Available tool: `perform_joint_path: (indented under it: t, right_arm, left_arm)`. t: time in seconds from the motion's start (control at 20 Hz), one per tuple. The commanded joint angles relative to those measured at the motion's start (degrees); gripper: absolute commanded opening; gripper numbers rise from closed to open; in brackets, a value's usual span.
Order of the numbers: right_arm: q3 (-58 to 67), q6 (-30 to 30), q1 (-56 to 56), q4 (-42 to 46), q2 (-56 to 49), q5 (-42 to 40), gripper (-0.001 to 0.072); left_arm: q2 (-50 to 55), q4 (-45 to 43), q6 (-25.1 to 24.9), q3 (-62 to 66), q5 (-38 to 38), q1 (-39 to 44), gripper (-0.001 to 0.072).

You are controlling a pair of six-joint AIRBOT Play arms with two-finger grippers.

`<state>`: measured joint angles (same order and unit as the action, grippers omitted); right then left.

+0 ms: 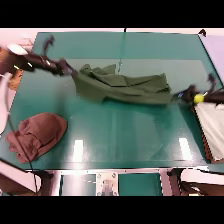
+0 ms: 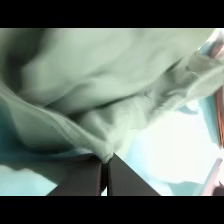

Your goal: Fold the shirts.

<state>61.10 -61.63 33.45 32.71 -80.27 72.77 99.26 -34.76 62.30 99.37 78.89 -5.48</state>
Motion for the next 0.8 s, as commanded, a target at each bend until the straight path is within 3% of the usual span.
perform_joint_path:
  t: [0.0, 0.2, 0.4, 0.55, 0.75]
  right_arm:
    - [17.2, -3.2, 0.7, -5.6, 12.8, 5.0, 0.0014]
    - [37.2, -10.5, 5.8, -5.4, 25.4, 2.1, 0.0014]
    - [44.7, -14.7, 11.1, -3.9, 33.0, -0.8, 0.0015]
    - [44.8, -17.6, 11.1, -0.4, 35.4, -4.9, 0.0016]
    - [38.4, -20.6, 10.8, 0.7, 33.4, -1.3, 0.0016]
  left_arm:
    - [-16.2, 0.1, 0.7, 7.8, -3.3, 0.0, 0.0026]
    - [-37.3, 0.0, -2.4, 14.4, -13.3, 0.0, 0.0027]
    - [-52.3, -4.8, -2.2, 15.7, -19.8, 0.0, 0.0027]
    - [-57.1, -13.2, 2.2, 15.7, -19.4, 0.0, 0.0027]
    - [-54.3, -21.1, 8.4, 12.5, -13.6, 0.0, 0.0028]
